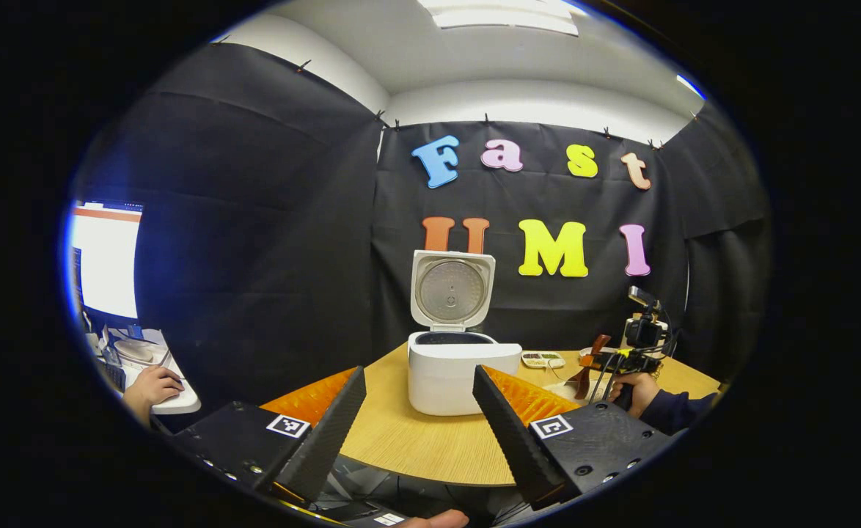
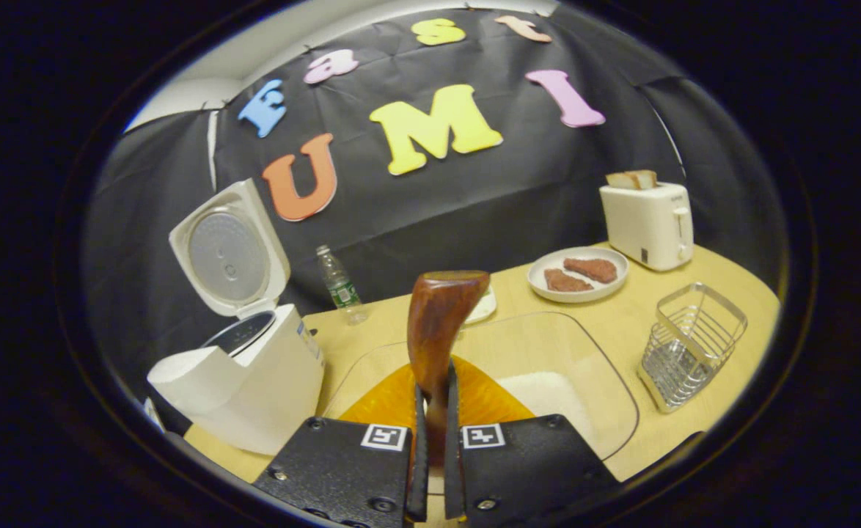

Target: Close the left gripper, press the button to open the rice cooker; take a wooden spoon from the chopstick holder with the right hand, scoop a spoonful of rice and pour it into the rice cooker, then put the wooden spoon back into the chopstick holder.

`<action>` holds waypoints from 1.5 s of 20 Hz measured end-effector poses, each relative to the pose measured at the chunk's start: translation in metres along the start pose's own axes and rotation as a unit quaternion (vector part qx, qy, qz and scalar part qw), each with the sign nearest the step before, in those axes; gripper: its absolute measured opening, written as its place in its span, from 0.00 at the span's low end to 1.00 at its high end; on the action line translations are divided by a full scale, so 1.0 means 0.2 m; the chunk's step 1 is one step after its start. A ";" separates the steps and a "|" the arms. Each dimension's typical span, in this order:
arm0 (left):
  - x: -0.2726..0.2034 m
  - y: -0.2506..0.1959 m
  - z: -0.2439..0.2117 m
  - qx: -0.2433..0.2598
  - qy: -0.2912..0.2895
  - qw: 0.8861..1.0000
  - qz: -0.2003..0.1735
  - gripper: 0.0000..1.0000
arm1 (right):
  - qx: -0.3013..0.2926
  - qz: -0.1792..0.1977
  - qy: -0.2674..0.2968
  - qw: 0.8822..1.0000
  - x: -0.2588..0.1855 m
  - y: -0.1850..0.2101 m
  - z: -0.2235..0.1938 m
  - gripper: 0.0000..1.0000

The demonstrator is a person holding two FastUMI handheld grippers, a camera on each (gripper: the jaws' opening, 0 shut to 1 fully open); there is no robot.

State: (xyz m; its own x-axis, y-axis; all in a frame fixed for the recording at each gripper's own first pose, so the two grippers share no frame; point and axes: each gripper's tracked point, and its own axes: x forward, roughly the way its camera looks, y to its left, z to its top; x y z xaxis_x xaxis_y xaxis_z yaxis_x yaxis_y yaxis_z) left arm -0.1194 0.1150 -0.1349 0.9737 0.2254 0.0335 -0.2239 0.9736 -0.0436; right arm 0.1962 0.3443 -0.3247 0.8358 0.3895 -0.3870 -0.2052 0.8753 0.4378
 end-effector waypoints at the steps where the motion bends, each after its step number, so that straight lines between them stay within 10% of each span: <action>1: 0.00 0.00 -0.01 0.002 0.003 1.000 0.000 0.94 | 0.038 0.013 0.008 0.999 0.00 0.01 0.02 0.14; 20: 0.01 -0.08 -0.02 0.030 0.021 0.999 -0.004 0.94 | 0.336 0.109 -0.032 0.935 -0.19 -0.18 0.29 0.14; 30: -0.02 -0.05 0.03 0.026 0.006 1.000 -0.013 0.94 | 0.424 0.204 -0.032 0.882 -0.40 0.10 0.57 0.13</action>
State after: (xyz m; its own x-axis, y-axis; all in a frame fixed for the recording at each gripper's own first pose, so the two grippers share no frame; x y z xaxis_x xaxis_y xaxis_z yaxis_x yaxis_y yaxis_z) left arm -0.1210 0.1053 -0.1295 0.9795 0.2004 0.0211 -0.2006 0.9796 0.0097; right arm 0.1825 0.2989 -0.1925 0.8131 0.5817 -0.0221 -0.0634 0.1262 0.9900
